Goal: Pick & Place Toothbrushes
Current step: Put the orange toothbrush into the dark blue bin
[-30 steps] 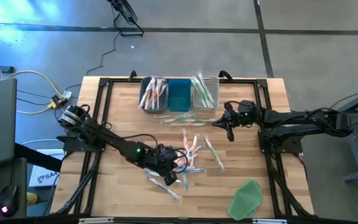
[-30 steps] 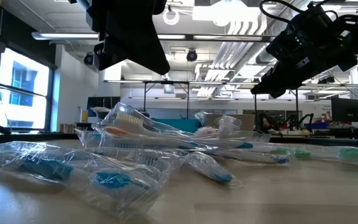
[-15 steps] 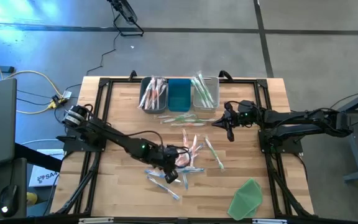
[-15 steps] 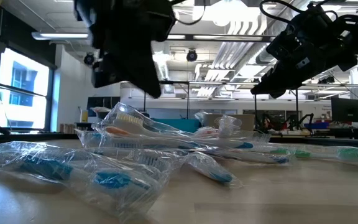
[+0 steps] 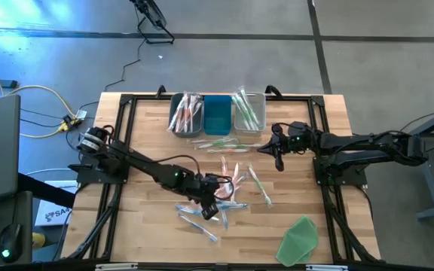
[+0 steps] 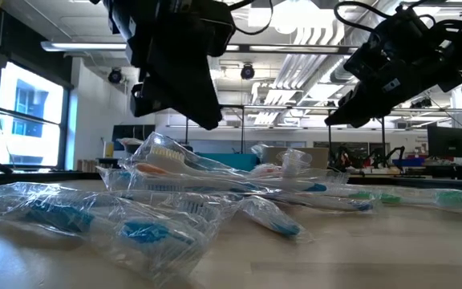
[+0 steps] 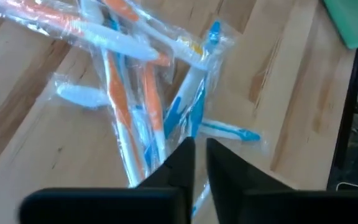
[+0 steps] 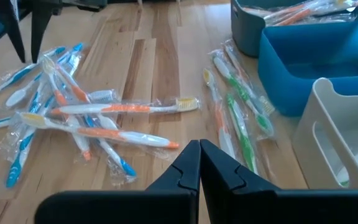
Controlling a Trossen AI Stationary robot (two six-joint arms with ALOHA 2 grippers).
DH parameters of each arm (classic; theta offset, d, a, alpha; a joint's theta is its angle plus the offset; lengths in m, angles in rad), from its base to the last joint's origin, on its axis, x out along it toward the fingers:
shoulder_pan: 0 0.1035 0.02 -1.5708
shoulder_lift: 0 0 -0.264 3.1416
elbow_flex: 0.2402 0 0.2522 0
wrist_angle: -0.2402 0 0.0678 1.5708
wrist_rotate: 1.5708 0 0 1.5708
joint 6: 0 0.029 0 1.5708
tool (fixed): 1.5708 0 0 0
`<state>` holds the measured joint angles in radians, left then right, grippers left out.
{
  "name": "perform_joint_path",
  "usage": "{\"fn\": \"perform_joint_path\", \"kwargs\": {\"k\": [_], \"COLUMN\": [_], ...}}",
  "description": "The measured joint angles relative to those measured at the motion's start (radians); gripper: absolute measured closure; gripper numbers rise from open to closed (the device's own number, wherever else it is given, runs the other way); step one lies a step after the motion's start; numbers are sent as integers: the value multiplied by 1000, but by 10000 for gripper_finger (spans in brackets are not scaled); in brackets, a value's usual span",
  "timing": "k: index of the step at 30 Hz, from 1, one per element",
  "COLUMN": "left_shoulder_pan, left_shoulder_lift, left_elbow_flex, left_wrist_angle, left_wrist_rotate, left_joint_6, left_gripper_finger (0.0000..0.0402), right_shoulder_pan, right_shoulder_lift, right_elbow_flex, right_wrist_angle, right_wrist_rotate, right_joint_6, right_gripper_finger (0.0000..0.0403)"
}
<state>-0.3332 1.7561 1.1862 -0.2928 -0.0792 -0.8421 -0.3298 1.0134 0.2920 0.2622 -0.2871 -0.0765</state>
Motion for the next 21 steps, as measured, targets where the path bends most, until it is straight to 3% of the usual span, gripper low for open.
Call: {"fn": "perform_joint_path", "kwargs": {"k": [7,21], "left_shoulder_pan": [0,-1], "left_shoulder_lift": [0,0], "left_elbow_flex": [0,0], "left_wrist_angle": [10,-2], "left_wrist_rotate": [-47,-49], "left_joint_6": [-24,-27], "left_gripper_finger": [271,283], "right_shoulder_pan": [0,0], "right_shoulder_lift": [0,0], "right_elbow_flex": [0,0], "right_wrist_angle": [-22,-33], "right_wrist_rotate": [0,0], "right_joint_6": [0,-7], "right_gripper_finger": [401,401]}}
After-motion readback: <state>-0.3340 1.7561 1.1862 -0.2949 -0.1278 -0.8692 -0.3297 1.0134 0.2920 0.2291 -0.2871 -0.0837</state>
